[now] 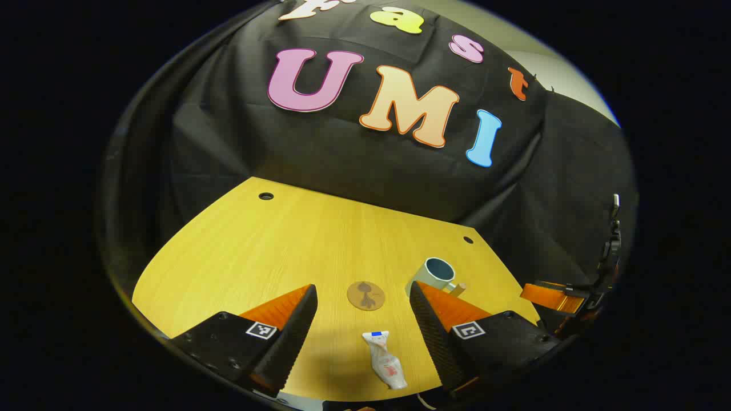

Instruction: Put the toothbrush and toothpaste on the desktop into the cup, then pick up the cup and place it on the coaster on the desktop.

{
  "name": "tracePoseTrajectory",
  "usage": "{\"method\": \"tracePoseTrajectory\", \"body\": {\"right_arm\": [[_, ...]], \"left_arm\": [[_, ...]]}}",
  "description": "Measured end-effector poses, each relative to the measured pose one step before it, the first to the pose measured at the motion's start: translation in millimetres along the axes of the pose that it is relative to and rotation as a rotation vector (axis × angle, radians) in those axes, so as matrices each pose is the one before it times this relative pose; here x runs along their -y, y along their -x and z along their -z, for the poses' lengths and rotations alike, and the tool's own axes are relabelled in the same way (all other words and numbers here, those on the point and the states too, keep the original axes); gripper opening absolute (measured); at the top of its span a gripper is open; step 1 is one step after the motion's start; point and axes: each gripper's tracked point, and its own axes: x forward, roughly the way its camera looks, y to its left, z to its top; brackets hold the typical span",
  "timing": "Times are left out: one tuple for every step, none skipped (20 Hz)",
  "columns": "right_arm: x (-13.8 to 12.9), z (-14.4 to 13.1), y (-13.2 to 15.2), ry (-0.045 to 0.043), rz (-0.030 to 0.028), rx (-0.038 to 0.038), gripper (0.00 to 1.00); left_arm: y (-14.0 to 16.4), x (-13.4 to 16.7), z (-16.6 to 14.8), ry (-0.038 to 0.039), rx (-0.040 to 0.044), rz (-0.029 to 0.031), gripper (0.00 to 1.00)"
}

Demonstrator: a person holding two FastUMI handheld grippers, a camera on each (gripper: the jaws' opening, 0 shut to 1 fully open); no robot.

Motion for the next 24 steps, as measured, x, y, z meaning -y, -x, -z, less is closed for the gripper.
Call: {"method": "tracePoseTrajectory", "body": {"right_arm": [[0.69, 2.91, -3.44, 0.00411, -0.00349, -0.0142, 0.99], [1.11, 2.59, -3.08, 0.00417, -0.00251, -0.01717, 0.99], [0.83, 3.63, -2.8, 0.00598, -0.00114, -0.01883, 0.99], [2.38, 5.69, -3.34, 0.00971, 0.0077, -0.02106, 0.99], [1.11, 2.2, -2.85, 0.0101, 0.00551, -0.01434, 0.95], [-0.22, 1.92, -2.81, 0.01009, -0.00103, -0.01586, 0.95], [0.13, 1.42, -0.98, 0.00905, -0.00116, -0.01339, 0.99], [0.22, 0.54, -1.95, 0.00909, -0.00322, -0.01176, 0.98], [-1.95, 1.41, -1.76, 0.00778, -0.00479, -0.00969, 0.94], [-2.1, 0.52, -1.94, 0.00497, -0.00564, -0.01021, 0.94], [-1.87, 1.62, -1.23, 0.0039, -0.00719, -0.01087, 0.94], [-1.12, 1.41, -1.51, 0.00369, -0.00375, -0.01024, 0.94], [-1.4, 1.56, -0.85, 0.0036, -0.00513, -0.01268, 0.99], [-0.66, 1.71, -0.47, 0.00287, -0.00496, -0.0097, 0.95], [-0.97, 2.88, -1.75, 0.00547, -0.00198, -0.01582, 0.99], [-0.8, 2.9, -2.3, 0.00538, -0.00246, -0.01828, 0.94], [-1.41, 5.6, -3.21, 0.00702, -0.00319, -0.02711, 0.95], [-0.44, 4.89, -2.76, 0.00764, -0.00224, -0.02313, 0.95], [-1.76, 4.54, -4.42, 0.01573, -0.00288, -0.02773, 0.99], [-0.05, 4.76, -4.94, 0.02259, 0.0037, -0.02817, 0.99], [-0.02, 3.61, -5.84, 0.02605, 0.0055, -0.0264, 0.94], [0.02, 4.14, -5.57, 0.02163, 0.00403, -0.02885, 0.94], [-1.7, 4.43, -6.25, 0.01559, -0.0017, -0.0322, 0.99], [-1.58, 3.88, -5.77, 0.00883, -0.0044, -0.03606, 0.99]], "left_arm": [[-1.5, 2.0, 1.36, -0.00097, -0.00552, 0.0005, 0.95], [-1.18, 1.2, 2.34, -0.00262, -0.00572, 0.00023, 0.95], [-1.09, 0.74, 2.37, -0.0019, -0.00242, -0.00212, 0.95], [-0.83, 0.02, 2.09, -0.00019, -0.00218, -0.00113, 0.95], [-0.32, -0.06, 1.59, 0.00064, -0.00213, -0.00463, 0.95], [-0.37, -0.32, 2.77, 0.00126, -0.00138, -0.00485, 0.95], [-0.75, -0.8, 2.54, 0.00239, -0.00411, -0.00514, 0.95], [-0.08, -1.27, 2.95, 0.00456, -0.00491, -0.00382, 0.95], [-1.05, -1.2, 2.58, 0.0057, -0.004, -0.002, 0.95], [-0.31, -0.67, 2.48, 0.00679, -0.00285, -0.00371, 0.95], [-0.34, -1.73, 2.23, 0.00586, -0.00439, -0.00491, 0.95], [-1.84, -2.46, 4.21, 0.00556, -0.00788, -0.0074, 0.95], [-1.61, -1.8, 2.36, 0.00723, -0.00617, -0.00914, 0.95], [-0.71, -0.07, 0.66, 0.00665, -0.00044, -0.00186, 0.95], [-0.93, 0.31, -0.66, 0.00751, 0.00087, 0.00149, 0.95], [-1.98, 0.5, 1.4, 0.00372, -0.00377, 0.00084, 0.95], [-1.59, 0.16, 2.27, 0.00075, -0.00861, -0.00138, 0.95], [0.06, -0.78, 1.25, -0.00181, -0.00432, -0.0039, 0.95], [-0.61, -0.7, 1.17, -0.00312, -0.0018, -0.00561, 0.95], [0.81, -1.52, 2.63, -0.00353, -0.00418, -0.00642, 0.95], [0.0, -0.7, 1.86, -0.00155, -0.00168, -0.00697, 0.95], [0.32, -1.13, 2.06, 0.00114, -0.0009, -0.007, 0.95], [1.67, -1.07, 1.42, 0.00456, -0.00316, -0.00701, 0.95], [2.17, -1.89, 2.68, 0.00752, -0.00427, -0.00679, 0.95]]}}
